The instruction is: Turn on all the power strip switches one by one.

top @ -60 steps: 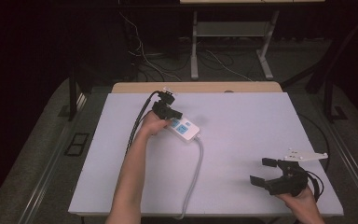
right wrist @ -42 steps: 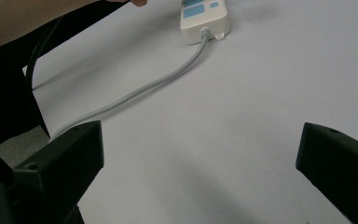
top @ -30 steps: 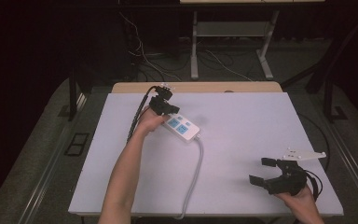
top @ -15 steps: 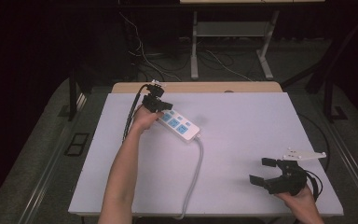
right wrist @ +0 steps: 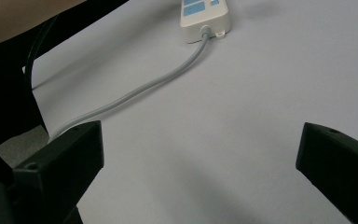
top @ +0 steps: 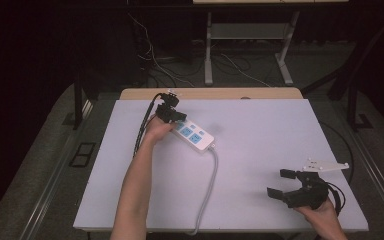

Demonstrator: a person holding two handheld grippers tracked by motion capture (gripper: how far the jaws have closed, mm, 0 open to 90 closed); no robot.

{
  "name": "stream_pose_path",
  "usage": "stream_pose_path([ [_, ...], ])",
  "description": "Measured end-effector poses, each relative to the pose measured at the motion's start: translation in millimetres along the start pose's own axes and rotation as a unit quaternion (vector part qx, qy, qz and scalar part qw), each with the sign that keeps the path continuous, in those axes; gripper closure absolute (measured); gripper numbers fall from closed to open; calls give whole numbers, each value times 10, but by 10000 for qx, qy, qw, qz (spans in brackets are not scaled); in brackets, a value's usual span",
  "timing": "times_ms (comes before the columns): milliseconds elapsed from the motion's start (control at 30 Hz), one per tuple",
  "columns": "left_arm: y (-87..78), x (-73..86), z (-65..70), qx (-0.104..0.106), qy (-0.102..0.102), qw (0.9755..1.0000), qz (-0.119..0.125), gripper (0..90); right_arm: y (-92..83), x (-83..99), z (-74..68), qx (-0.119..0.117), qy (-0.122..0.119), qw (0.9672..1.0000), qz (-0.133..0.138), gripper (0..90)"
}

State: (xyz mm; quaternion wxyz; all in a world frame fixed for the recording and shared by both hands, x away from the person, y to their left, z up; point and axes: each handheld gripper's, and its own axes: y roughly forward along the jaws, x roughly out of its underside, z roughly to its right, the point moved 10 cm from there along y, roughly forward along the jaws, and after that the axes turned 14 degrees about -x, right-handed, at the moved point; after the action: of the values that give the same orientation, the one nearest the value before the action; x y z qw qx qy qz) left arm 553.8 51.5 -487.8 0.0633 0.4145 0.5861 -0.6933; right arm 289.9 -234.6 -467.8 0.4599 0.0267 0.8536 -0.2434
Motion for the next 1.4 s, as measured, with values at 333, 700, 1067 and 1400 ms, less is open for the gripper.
stream_pose_path([
  [333,13,4,14,66,-75,9999,39,894,7,5,-2,2,4,10000,-30,5],
  [700,26,21,0,175,-348,9992,78,896,12,1,-16,-38,-46,10000,-33,5],
  [1067,35,29,-5,199,-510,9984,132,897,17,2,-32,-35,-69,10000,-49,5],
  [1400,39,36,-9,218,-555,9981,127,898,-2,-8,-47,-23,-99,9999,-29,6],
])
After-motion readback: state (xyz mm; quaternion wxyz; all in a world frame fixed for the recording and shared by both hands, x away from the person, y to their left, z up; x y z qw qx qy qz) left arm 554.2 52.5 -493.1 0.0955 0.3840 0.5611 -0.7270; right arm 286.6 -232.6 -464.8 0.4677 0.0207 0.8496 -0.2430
